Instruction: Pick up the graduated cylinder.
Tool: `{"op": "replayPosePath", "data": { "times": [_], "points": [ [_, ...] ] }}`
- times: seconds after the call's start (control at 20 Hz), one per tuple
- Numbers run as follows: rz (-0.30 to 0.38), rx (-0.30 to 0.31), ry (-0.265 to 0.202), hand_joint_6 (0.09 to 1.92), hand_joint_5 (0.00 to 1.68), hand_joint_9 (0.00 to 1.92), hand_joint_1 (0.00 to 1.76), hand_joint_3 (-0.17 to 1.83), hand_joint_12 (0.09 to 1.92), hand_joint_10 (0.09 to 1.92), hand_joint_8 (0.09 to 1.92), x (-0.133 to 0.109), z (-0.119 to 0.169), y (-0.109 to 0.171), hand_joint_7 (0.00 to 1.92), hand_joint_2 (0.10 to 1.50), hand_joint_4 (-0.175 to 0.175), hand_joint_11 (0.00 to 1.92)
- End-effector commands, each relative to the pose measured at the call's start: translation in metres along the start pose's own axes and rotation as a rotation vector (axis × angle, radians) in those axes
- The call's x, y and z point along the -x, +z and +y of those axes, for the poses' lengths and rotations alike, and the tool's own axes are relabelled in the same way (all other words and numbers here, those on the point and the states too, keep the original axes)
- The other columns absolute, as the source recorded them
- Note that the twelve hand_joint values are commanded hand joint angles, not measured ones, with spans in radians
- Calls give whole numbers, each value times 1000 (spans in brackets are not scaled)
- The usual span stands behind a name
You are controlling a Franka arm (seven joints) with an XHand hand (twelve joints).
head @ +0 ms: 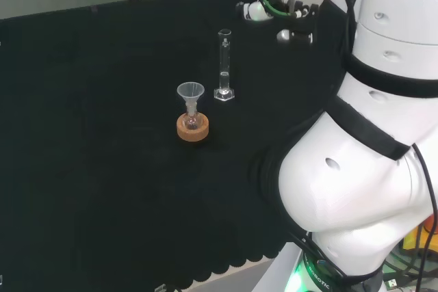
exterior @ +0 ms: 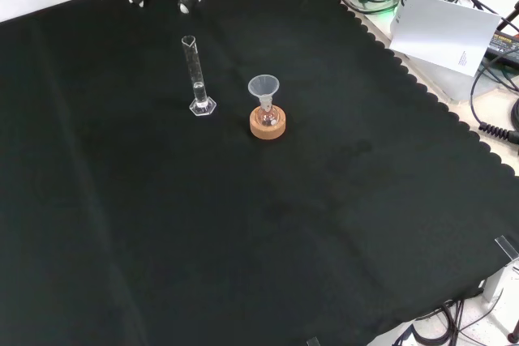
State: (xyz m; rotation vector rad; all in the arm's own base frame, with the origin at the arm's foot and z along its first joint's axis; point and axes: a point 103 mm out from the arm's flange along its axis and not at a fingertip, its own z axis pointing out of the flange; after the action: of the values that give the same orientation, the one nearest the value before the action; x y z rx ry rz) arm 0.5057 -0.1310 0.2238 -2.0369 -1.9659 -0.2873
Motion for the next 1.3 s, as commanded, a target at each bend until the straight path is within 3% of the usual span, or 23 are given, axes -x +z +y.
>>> {"op": "replayPosePath", "data": {
  "times": [0.05, 0.25, 0.45, 0.8, 1.1, 1.3],
  "points": [
    [118, 55, -74, 87, 310, 402, 454, -93, 1372, 678, 644, 12, 3, 19, 180, 1122, -26, 194],
    [167, 84, -127, 87, 332, 437, 464, -100, 1368, 669, 660, 17, 0, 27, 252, 1119, -25, 203],
    [193, 64, -158, 87, 364, 485, 476, -109, 1365, 652, 669, 20, 0, 38, 331, 1118, -23, 230],
    [270, 57, -219, 87, 385, 518, 486, -118, 1355, 633, 659, 23, 1, 57, 337, 1120, -19, 257],
    [398, 27, -278, 87, 370, 517, 533, -137, 1348, 609, 629, 21, 11, 76, 275, 1104, -16, 268],
    [445, 32, -318, 87, 359, 520, 581, -154, 1347, 607, 629, 19, 16, 90, 265, 1082, -14, 277]
  ]
}}
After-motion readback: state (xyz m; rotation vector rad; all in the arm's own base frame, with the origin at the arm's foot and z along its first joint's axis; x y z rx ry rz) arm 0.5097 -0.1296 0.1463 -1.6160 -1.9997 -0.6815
